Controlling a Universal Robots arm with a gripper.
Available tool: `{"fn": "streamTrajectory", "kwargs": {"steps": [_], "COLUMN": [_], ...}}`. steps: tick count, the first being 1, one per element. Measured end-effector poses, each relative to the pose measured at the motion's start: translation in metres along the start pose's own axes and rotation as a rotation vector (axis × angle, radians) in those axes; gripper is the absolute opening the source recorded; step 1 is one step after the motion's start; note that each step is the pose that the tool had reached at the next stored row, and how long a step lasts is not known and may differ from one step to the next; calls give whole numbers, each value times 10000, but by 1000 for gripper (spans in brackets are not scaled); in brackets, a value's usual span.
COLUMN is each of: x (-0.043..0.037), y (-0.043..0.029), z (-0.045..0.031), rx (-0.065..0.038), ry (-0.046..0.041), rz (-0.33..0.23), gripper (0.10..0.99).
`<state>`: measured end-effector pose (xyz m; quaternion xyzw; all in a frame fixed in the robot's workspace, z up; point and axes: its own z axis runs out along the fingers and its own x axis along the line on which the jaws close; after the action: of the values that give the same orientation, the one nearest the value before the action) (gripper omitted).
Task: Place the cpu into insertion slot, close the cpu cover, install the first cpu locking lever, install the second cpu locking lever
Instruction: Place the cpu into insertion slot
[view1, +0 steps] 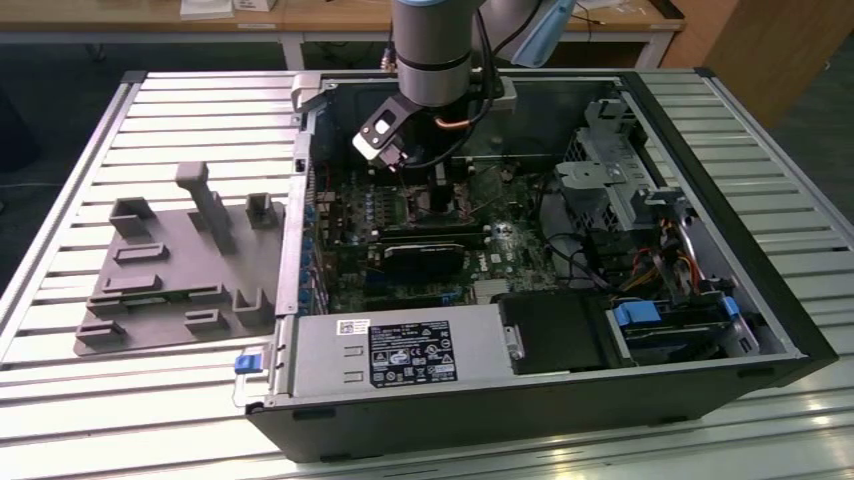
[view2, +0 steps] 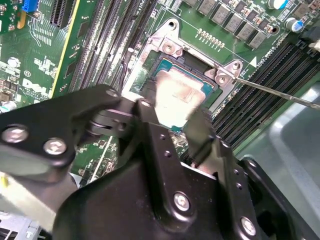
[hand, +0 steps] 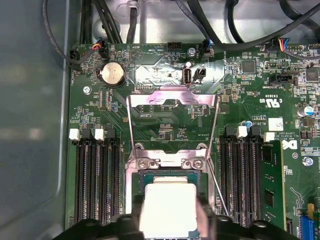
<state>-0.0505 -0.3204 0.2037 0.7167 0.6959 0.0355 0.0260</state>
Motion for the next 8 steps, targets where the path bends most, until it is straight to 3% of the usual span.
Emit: {"fn": "streamTrajectory", "kwargs": {"steps": [1,3,4,7,8], "x": [0,0,0,0,0], "y": [0,0,0,0,0], "z": [0,0,0,0,0], "rx": [0,0,0,0,0], "ry": [-2,-4,-6,-8,-10], "rz": [0,0,-1,-1,-1], "gripper": [533,412,412,239,239]}}
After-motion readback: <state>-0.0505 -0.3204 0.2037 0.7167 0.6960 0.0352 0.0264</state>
